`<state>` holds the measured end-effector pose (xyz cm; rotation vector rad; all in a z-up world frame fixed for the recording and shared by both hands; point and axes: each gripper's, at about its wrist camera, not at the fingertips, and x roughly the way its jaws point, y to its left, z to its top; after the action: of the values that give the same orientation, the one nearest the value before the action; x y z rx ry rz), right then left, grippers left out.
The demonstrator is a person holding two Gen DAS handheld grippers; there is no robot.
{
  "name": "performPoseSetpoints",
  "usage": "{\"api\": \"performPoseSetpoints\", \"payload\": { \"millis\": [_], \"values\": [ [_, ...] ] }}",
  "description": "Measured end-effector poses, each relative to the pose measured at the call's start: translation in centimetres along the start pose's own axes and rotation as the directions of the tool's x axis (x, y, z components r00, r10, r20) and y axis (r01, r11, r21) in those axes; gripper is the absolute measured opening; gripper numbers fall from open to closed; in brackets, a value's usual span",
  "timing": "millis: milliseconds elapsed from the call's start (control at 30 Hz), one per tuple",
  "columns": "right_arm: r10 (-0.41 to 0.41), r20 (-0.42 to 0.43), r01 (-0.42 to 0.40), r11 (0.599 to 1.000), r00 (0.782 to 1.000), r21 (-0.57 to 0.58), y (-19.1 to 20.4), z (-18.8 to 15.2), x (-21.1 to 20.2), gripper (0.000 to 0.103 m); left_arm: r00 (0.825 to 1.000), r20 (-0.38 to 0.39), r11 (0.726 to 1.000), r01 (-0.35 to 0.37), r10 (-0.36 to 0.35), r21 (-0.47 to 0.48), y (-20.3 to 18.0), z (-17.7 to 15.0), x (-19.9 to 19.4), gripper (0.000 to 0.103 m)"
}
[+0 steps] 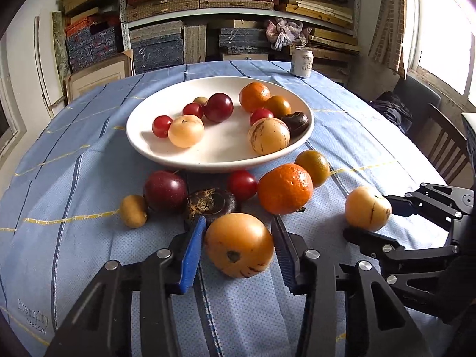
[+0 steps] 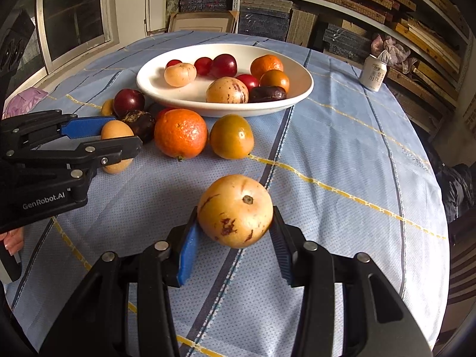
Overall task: Organize fruits
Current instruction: 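Grasp a large orange fruit with the left tool while the right grasps a spotted yellow apple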
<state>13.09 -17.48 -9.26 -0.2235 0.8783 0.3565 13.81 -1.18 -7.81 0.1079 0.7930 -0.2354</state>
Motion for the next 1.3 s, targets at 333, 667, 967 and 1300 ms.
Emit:
{"api": "performPoseSetpoints", "payload": {
  "millis": [333, 667, 967, 1300],
  "values": [
    [0.021, -0.004, -0.021, 0.999, 1.000, 0.031, -0.6, 0.0, 0.0, 0.044, 0.996, -0.081, 0.999, -0.031, 0.034, 0.036, -1.2, -0.6, 1.6, 0.079],
    [0.033, -0.004, -0.033, 0.999, 0.999, 0.030, -0.7, 0.0, 0.0, 0.044, 0.997, -0.071, 0.999, 0.018, -0.021, -0.046, 0.8, -0.7, 1.1, 0.046],
    [0.018, -0.006, -0.017, 0.999, 1.000, 0.027, -0.4, -0.2, -0.1, 0.044, 0.996, -0.076, 0.999, 0.035, -0.037, -0.028, 0.5, -1.9, -0.2, 0.046],
    [0.000, 0.075, -0.005, 0.997, 0.997, 0.076, -0.6, 0.6, -1.8, 0.044, 0.998, -0.006, 0.995, 0.067, -0.068, -0.076, 2.7, -0.5, -2.8, 0.046]
  ]
}}
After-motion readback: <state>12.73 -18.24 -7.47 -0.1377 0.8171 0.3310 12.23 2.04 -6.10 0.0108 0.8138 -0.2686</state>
